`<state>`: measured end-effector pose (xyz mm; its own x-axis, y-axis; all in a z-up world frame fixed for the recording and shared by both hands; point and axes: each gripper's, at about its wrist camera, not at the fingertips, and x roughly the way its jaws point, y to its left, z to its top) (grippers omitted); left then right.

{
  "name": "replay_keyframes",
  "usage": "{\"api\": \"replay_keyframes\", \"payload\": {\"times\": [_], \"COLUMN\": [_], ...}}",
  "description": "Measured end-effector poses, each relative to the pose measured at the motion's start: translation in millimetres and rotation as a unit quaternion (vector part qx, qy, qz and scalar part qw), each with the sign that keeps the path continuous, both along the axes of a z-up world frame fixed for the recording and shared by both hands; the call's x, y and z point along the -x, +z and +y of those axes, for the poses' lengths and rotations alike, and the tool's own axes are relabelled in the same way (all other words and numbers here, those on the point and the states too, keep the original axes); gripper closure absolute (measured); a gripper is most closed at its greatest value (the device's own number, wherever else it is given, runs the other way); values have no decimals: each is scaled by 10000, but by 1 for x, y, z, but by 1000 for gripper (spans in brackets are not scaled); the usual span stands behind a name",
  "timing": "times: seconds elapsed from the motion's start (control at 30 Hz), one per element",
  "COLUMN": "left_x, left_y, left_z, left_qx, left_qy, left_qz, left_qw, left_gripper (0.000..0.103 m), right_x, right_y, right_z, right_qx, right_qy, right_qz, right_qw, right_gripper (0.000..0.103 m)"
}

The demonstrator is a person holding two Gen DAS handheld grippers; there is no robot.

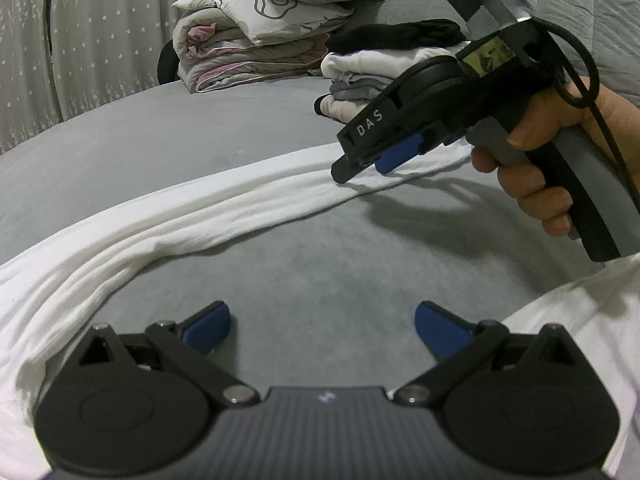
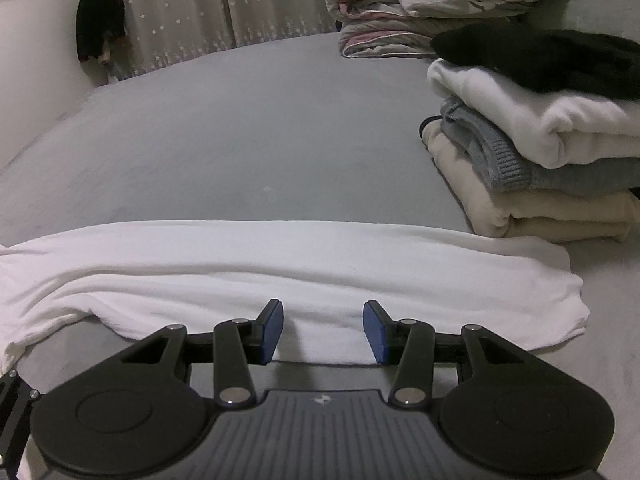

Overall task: Fold clothes
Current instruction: 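Move both open grippers over the long white garment on the bed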

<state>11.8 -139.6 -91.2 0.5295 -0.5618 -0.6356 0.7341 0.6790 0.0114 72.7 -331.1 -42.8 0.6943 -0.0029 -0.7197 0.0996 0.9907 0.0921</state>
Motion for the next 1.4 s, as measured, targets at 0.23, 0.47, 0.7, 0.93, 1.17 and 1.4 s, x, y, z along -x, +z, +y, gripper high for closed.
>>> {"api": "replay_keyframes", "payload": {"times": [0.23, 0.47, 0.7, 0.93, 1.17, 1.4], "left_x": [0, 0, 0, -1, -2, -6], "left_y": [0, 1, 1, 2, 1, 8], "left_z": [0, 0, 0, -2, -3, 2], "left_qx": [0, -2, -1, -12, -23, 37], "left_qy": [2, 3, 4, 4, 9, -36], "left_qz": [-2, -3, -2, -7, -16, 144], "left_qw": [10000, 10000, 10000, 10000, 10000, 9999], "left_gripper": [0, 0, 0, 0, 0, 0], "right_x": [6, 7, 9, 9, 6, 1], "right_y": [2, 3, 7, 5, 7, 4], "right_z": [-4, 0, 4, 2, 10, 16], "right_qx": [-10, 77, 32, -85, -124, -81], "right_qy": [-51, -42, 73, 129, 310, 487], "right_qz": [7, 12, -1, 42, 18, 59], "right_qw": [10000, 10000, 10000, 9999, 9994, 9988], "right_gripper": [58, 58, 58, 57, 57, 57]}}
